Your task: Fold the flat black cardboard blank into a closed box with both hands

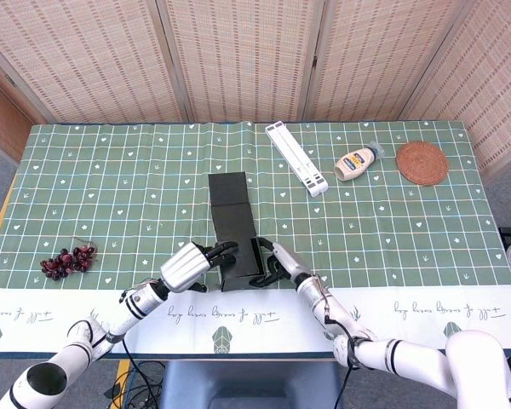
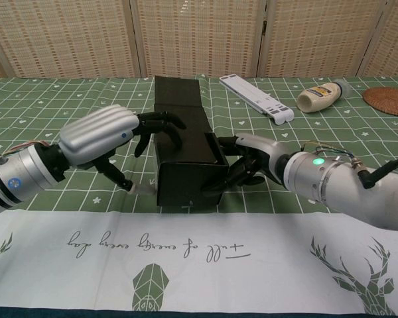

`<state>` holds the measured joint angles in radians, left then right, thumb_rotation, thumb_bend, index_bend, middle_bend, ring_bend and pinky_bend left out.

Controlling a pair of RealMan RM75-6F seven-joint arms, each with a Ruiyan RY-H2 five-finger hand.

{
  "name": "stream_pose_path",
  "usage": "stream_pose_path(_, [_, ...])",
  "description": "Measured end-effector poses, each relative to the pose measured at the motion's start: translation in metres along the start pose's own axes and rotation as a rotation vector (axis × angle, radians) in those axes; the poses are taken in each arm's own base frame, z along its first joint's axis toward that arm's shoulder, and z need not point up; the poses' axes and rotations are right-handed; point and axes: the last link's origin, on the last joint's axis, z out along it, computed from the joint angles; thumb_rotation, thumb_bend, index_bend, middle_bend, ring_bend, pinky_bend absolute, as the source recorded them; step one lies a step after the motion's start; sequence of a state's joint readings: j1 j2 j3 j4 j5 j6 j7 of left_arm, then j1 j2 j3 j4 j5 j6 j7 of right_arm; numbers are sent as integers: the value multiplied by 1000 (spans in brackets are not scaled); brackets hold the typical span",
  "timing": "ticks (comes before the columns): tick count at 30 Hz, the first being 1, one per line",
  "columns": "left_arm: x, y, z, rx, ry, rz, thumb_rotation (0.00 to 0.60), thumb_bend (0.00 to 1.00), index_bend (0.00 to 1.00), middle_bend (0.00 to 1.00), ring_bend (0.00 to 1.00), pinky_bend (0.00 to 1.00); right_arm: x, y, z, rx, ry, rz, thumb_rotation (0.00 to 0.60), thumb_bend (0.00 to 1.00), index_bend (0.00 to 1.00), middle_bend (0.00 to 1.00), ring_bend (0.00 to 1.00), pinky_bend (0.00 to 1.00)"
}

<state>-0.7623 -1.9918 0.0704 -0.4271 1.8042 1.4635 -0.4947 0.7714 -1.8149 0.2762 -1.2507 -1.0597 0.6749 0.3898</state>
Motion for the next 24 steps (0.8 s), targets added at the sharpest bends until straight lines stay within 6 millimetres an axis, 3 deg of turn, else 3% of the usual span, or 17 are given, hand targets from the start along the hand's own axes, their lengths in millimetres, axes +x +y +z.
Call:
stream_pose_path(16, [-10,2,-9,-61,-68,35,600,75,315,212,607,874,-7,7,0,32,16,-71,600,171,381,440,805,1000])
stream_pose_path(24, [-10,3,-5,-105,-103,68,600,76,357,267,609,874,-9,6,-2,44,15,-76,600,182,381,439,805,1000])
